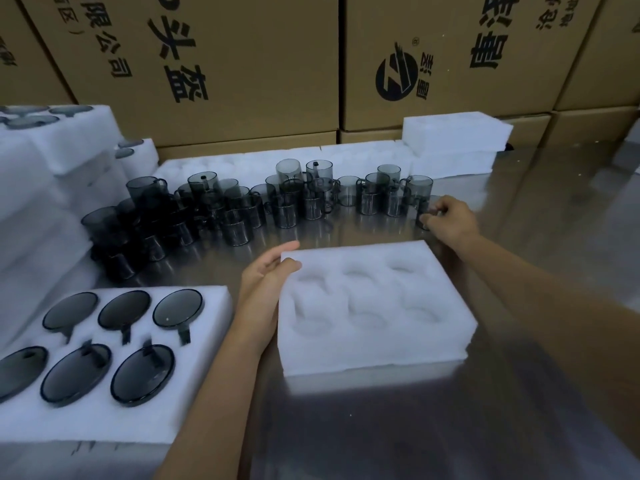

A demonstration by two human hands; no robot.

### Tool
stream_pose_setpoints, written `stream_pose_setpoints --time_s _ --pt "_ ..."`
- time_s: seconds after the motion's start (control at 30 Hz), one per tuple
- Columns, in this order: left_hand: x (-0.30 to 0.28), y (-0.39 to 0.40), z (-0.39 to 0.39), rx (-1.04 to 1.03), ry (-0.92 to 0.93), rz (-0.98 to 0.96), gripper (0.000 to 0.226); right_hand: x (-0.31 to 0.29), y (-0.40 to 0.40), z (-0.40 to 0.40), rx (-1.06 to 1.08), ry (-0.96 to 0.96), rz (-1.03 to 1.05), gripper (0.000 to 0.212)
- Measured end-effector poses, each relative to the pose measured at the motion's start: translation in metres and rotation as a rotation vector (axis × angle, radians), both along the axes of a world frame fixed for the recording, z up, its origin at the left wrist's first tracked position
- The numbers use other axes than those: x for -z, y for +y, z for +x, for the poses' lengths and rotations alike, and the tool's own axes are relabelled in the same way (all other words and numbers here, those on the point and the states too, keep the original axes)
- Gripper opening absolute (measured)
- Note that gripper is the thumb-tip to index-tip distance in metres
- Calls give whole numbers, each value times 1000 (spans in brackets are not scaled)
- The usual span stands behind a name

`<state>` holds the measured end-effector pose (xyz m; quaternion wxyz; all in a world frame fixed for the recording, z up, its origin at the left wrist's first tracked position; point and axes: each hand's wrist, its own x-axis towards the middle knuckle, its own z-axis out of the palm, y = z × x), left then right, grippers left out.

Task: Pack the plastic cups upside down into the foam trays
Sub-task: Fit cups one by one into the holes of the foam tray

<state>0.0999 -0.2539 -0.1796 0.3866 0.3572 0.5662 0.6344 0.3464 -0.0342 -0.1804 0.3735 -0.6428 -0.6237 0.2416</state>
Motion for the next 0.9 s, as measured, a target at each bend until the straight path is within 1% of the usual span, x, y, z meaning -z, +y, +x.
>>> stream_pose_setpoints --time_s 0.07,0.1,0.17,0.2,0.27,0.3,0.37,0.43,0.5,0.53,0.6,0.67,0.73,0.83,0.9 --pt "0 -1 1 0 9 0 28 2 -11 5 -2 21 16 30" --pt "0 -1 1 2 10 -2 27 1 -17 7 -5 36 18 29" --pt "-1 -3 3 7 1 -14 26 -5 -32 10 -6 76 29 21" --pt "-1 -5 4 8 -1 -21 26 -11 -42 10 -23 103 49 29" --pt "-1 -9 7 11 14 -26 25 -28 -64 9 -57 210 99 55" --pt "-1 -11 8 9 17 -28 24 -39 -77 5 -72 265 132 65" --pt "0 -17 10 0 5 -34 24 -59 -106 -8 -133 355 174 74" --pt "1 -23 13 -5 10 -39 23 -71 -138 -28 -254 431 157 74" --pt "2 -28 17 -35 20 -16 20 -71 -167 -49 -412 465 110 62" --pt "1 -30 19 -65 14 10 19 -69 -179 -58 -488 469 77 57" --pt "2 -33 24 -121 -18 50 18 -60 -195 -73 -606 465 30 54" --pt "2 -38 26 -148 -22 78 17 -49 -203 -81 -661 436 40 53" --pt "0 -43 25 -160 76 141 20 -40 -205 -84 -651 355 110 52" --pt "-9 -41 18 -145 326 256 43 -32 -208 -85 -593 178 235 55" --pt "-13 -40 18 -120 352 284 51 -29 -210 -86 -584 109 287 58"
